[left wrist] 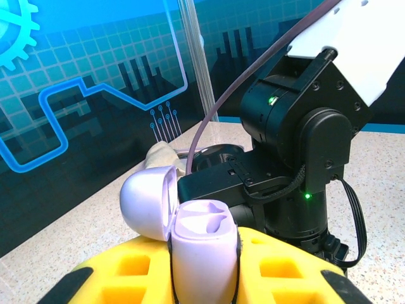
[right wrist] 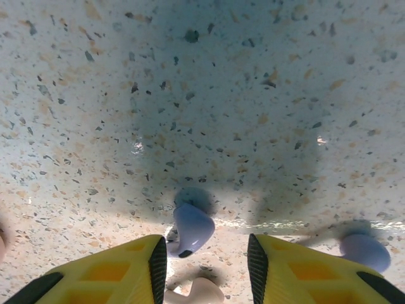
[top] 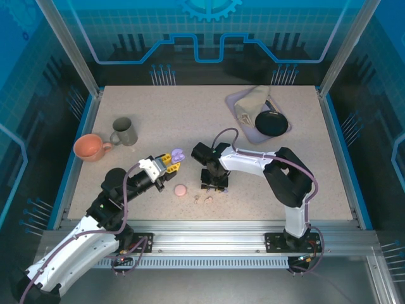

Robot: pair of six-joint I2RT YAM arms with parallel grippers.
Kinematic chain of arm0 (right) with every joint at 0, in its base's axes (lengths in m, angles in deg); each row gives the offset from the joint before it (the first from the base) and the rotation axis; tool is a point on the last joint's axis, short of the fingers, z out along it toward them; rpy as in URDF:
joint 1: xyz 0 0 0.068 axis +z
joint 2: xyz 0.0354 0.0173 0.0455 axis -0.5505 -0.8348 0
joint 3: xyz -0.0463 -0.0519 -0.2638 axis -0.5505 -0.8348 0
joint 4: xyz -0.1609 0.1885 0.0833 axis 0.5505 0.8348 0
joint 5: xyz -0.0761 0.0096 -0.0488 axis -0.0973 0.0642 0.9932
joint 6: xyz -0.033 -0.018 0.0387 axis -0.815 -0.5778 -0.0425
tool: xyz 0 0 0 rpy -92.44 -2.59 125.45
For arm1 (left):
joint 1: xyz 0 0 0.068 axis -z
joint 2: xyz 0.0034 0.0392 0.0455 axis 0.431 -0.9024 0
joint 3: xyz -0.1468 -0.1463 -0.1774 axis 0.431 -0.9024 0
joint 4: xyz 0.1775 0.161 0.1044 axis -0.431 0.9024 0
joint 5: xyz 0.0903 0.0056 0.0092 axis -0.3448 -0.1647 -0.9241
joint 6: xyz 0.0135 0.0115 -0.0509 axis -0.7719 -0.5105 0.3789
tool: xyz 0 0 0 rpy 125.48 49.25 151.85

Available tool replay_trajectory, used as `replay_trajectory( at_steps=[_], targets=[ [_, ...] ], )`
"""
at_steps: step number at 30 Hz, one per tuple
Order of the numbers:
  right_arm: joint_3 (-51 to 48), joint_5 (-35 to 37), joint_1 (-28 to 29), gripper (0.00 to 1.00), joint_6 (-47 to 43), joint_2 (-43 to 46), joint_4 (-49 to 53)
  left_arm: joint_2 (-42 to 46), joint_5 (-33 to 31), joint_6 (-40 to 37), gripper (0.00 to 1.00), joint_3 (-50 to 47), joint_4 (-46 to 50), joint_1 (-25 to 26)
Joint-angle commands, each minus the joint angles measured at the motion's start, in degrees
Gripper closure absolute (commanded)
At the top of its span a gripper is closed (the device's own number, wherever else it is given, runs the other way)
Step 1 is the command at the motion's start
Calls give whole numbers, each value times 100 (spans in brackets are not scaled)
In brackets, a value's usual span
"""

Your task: Insert the wireless bluetooth earbuds into the charging case

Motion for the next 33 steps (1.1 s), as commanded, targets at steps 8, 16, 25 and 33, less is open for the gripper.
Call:
replay_trajectory(
  at_steps=[8, 16, 25, 33],
  targets=[
    [252, 301, 75, 63, -218, -102, 527, 59, -98, -69, 100, 0, -26, -43],
    [382, 472, 74, 68, -388, -77, 713, 41, -105, -73, 100, 3, -24, -44],
    [229, -183, 84, 64, -101, -13, 61, 43, -95, -78, 100, 6, -30, -40],
    [280, -2, 84, 62, 97, -255, 154, 49, -70, -82, 100, 7, -32, -41]
  ],
)
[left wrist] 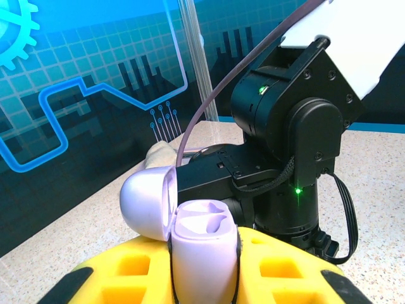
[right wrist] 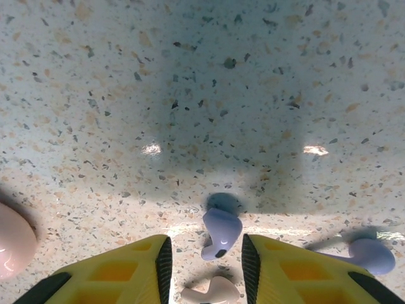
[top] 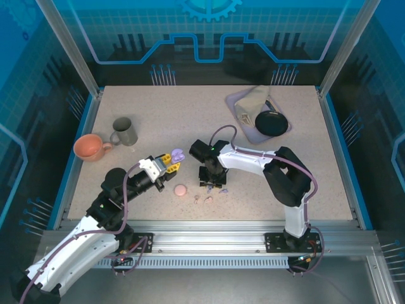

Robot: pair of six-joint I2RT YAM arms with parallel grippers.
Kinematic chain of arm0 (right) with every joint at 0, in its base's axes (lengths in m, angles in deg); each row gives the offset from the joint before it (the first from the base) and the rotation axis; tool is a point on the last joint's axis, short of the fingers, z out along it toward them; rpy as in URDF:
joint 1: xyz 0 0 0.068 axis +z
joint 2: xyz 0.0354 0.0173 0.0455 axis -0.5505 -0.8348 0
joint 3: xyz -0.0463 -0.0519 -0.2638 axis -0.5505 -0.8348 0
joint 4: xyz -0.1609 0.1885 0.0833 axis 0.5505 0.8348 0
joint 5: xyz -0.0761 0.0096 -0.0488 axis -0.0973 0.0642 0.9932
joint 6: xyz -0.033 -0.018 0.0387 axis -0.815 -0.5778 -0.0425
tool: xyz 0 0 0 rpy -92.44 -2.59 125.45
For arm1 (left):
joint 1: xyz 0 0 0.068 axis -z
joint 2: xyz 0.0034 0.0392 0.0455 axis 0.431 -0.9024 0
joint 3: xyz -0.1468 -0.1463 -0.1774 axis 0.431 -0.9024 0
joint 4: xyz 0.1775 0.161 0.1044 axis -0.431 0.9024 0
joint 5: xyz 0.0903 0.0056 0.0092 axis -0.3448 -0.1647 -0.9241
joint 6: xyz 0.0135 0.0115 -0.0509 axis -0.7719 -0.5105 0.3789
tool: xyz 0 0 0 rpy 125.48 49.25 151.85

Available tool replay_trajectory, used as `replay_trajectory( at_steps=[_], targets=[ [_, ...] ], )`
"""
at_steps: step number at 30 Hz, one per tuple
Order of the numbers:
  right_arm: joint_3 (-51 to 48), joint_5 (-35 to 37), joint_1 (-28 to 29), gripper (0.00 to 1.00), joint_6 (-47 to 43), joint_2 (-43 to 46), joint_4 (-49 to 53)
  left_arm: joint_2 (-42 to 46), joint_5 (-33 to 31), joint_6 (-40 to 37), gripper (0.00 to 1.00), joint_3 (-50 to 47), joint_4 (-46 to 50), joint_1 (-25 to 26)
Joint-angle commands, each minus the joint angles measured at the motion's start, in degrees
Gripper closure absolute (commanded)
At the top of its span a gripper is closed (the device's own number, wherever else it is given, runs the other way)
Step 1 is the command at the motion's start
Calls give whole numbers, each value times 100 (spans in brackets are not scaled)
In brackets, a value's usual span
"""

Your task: Insert the wireless bluetooth earbuds into the charging case

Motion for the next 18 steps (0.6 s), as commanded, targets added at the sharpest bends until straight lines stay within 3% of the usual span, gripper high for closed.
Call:
replay_trajectory(
  at_steps=[1, 18],
  targets=[
    [11, -30, 83, 62, 181, -196, 82, 53, -67, -81, 100, 3, -33, -41],
    [318, -59, 143, 63, -15, -471, 156, 46, -86, -98, 100, -11, -31, -53]
  ],
)
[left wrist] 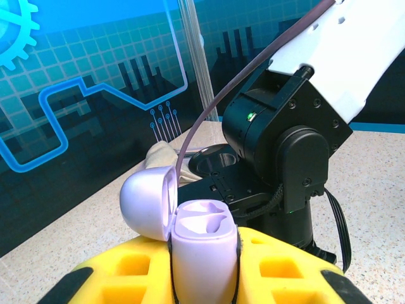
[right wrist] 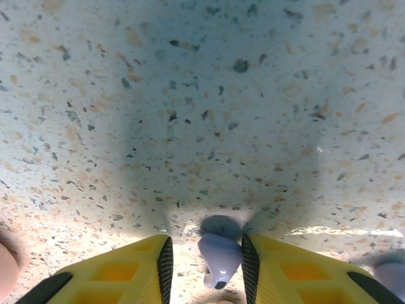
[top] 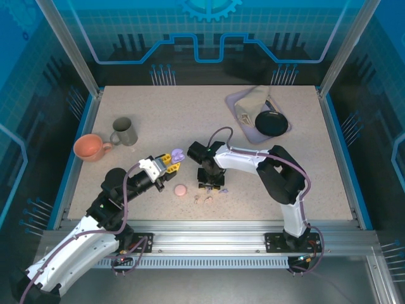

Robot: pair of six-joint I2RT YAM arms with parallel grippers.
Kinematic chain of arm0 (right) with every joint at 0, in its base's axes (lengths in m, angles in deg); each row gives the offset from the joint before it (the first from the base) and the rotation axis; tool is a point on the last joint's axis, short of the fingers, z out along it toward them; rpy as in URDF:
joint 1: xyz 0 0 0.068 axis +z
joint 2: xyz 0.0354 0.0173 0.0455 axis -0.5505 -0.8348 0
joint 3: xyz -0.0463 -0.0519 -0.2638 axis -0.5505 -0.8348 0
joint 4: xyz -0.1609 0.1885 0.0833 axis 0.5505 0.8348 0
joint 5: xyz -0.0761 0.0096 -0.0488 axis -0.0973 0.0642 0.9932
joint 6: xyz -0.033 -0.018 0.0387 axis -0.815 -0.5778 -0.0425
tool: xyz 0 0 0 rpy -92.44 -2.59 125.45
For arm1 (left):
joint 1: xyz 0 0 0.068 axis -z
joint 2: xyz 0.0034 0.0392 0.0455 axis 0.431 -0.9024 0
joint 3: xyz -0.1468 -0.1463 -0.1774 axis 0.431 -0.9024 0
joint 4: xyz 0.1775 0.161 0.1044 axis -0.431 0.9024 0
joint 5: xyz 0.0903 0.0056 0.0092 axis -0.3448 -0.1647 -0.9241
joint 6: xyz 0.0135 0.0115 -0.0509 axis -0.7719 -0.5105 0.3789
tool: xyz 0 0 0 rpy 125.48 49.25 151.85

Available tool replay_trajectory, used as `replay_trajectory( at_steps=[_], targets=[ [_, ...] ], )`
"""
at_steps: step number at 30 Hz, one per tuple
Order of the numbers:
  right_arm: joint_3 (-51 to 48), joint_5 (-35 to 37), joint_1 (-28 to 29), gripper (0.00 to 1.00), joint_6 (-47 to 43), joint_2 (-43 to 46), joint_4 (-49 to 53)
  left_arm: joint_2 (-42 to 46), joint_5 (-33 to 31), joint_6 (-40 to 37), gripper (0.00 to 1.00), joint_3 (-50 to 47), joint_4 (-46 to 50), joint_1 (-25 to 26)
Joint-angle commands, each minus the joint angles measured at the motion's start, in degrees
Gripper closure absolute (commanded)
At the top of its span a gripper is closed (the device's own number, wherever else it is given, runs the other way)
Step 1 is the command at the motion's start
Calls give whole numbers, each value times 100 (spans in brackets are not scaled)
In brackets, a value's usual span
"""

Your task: Insert the wireless bluetooth earbuds into the charging case

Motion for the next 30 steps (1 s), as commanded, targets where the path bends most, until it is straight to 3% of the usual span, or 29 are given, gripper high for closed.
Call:
replay_trajectory(
  at_steps=[1, 30],
  targets=[
    [188, 0, 104, 63, -67, -158, 175, 46, -89, -96, 100, -15, -28, -39],
    [976, 146, 263, 68, -417, -898, 1232, 157, -101, -118, 100, -16, 17, -41]
  ],
)
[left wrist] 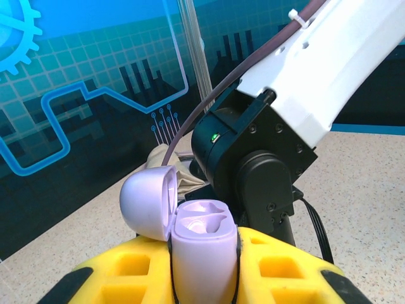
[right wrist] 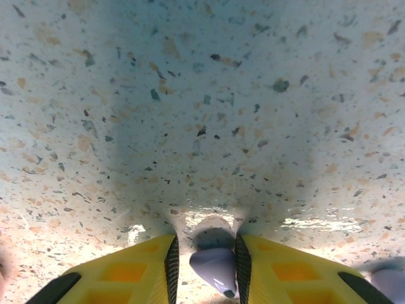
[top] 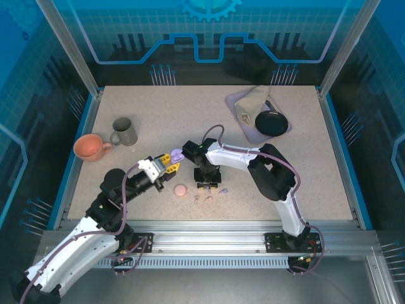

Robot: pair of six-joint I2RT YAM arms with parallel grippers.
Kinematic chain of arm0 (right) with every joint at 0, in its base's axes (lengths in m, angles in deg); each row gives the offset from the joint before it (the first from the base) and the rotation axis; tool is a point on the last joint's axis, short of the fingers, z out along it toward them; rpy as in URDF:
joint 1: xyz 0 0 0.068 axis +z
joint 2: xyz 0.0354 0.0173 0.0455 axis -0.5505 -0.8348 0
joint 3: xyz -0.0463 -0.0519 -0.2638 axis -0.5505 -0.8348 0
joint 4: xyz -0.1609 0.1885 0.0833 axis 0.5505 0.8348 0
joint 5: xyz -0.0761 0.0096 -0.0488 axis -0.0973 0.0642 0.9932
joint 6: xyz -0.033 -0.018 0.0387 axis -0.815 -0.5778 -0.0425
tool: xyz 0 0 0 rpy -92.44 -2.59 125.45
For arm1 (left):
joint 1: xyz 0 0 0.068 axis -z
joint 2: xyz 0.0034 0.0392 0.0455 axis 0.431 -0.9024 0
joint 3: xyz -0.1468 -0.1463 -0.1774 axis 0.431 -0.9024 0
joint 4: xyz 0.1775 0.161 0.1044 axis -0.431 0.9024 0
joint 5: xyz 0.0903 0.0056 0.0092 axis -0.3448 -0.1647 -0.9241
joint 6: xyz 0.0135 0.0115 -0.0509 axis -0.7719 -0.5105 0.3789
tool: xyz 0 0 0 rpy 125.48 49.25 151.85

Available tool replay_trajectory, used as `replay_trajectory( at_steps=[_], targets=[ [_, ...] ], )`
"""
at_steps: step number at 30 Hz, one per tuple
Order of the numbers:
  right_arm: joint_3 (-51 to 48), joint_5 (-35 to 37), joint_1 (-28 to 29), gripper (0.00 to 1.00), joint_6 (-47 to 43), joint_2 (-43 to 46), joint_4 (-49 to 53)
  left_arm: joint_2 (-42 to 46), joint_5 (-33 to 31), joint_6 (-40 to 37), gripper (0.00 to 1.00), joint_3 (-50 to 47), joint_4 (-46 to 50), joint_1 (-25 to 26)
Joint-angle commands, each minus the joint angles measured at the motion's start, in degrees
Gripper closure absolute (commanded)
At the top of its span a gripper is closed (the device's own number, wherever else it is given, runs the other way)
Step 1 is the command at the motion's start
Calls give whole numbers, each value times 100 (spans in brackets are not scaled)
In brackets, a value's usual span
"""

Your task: Insert the wireless bluetooth earbuds into the charging case

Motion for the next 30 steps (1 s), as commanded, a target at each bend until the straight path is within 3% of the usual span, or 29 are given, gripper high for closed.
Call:
replay_trajectory(
  at_steps=[1, 19, 30],
  targets=[
    [104, 12, 182, 68, -31, -286, 397, 72, -94, -99, 100, -22, -4, -50],
    [-35, 25, 206, 80, -9, -135, 348, 94, -96, -69, 100, -22, -4, -45],
    [-489, 209, 65, 80, -142, 531, -135, 10, -67, 248, 100, 10, 9, -41]
  ],
)
